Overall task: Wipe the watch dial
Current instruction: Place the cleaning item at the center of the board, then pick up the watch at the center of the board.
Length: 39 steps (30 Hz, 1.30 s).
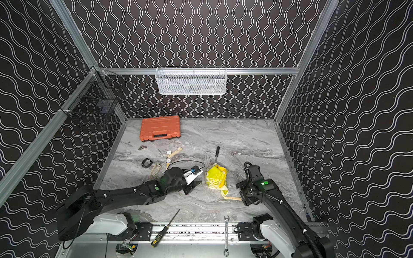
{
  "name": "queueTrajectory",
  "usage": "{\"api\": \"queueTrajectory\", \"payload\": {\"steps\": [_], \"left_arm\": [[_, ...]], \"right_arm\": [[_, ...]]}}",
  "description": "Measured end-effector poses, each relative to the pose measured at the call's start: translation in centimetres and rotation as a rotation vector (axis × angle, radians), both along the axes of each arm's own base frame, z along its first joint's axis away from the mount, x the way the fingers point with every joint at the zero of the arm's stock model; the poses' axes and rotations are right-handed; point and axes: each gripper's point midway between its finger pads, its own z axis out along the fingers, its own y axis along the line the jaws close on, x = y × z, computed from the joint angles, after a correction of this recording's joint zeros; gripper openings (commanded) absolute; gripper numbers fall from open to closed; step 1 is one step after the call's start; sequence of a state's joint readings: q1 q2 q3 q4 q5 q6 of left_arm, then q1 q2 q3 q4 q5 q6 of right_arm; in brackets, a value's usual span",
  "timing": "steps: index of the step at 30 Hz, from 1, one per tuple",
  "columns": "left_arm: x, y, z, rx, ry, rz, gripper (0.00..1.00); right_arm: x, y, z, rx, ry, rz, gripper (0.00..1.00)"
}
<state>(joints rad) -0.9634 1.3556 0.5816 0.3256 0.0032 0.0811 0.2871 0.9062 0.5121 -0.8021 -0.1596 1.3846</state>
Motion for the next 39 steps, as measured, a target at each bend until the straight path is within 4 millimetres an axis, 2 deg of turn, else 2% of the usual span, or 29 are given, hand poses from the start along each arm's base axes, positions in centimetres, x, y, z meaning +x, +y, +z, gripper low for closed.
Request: {"api": "queueTrajectory", "payload": {"steps": [4,9,14,20,23,24,29,32,39], "left_arm": [[0.0,0.2,-0.2,0.012,-0.001,0.009,0.39],[-0.1,0.3,0.3,0.015,-0.004,0.013,0.39],[0.1,0.7,1.2,-0.004,-0.023,0.031,0.4],[0.0,0.9,0.7,-0.005,-0.005,0.046,0.4],[0.0,0.9,0.5,-0.002,0.001,0.049,0.4],[0.0,0.9,0.4,-0.003,0.0,0.051,0.4],[0.0,1.0,0.0,-0.015,0.007,0.059,0.4],[-0.3,1.4,-0.5,-0.011,0.017,0.063,0.4],[-0.4,2.1,-0.3,-0.022,0.004,0.077,0.4]], "right_arm": [[-1.1,0.1,-1.5,0.013,0.093,-0.05,0.61],[-1.8,-0.7,-3.3,-0.036,0.16,-0.084,0.61],[-2.2,-0.8,-4.1,-0.056,0.22,-0.1,0.57],[-2.2,-0.8,-4.0,-0.058,0.243,-0.104,0.53],[-1.8,-1.3,-3.9,-0.096,0.254,-0.107,0.39],[-1.6,-1.7,-3.9,-0.12,0.262,-0.114,0.37],[-1.1,-2.2,-4.2,-0.179,0.311,-0.078,0.34],[-1.1,-2.2,-4.3,-0.181,0.306,-0.068,0.26],[-0.9,-2.2,-4.3,-0.177,0.292,-0.062,0.18]]}}
